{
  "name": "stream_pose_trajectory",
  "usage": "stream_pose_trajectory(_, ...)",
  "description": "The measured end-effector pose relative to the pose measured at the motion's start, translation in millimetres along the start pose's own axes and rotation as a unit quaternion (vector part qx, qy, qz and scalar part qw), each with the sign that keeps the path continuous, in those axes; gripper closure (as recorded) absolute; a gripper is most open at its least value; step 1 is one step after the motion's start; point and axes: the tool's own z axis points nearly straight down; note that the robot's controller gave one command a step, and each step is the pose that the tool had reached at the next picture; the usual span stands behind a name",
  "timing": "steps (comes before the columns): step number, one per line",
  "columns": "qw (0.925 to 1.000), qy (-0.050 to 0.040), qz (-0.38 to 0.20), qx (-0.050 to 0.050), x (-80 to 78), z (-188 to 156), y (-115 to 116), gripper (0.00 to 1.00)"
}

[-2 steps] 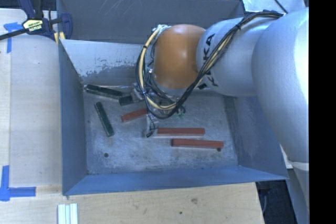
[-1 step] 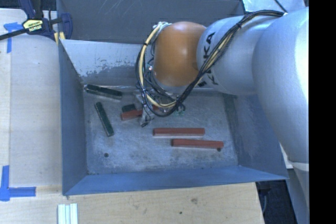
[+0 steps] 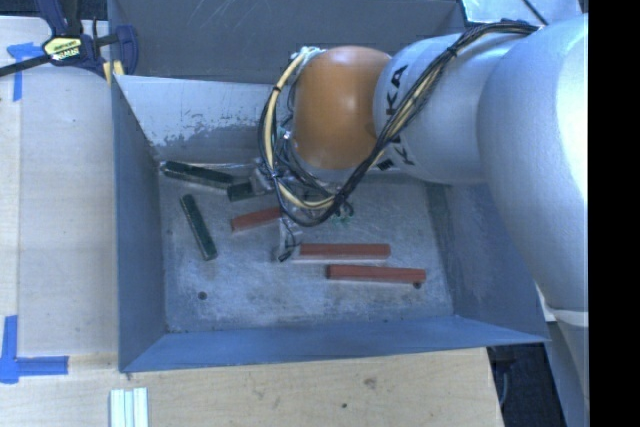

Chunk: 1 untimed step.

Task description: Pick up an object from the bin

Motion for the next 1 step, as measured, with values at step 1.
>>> stream_pose_trajectory(1,1.0000,-0.0059,0.001,0.000,-4.0,-5.3,-0.1,1.00)
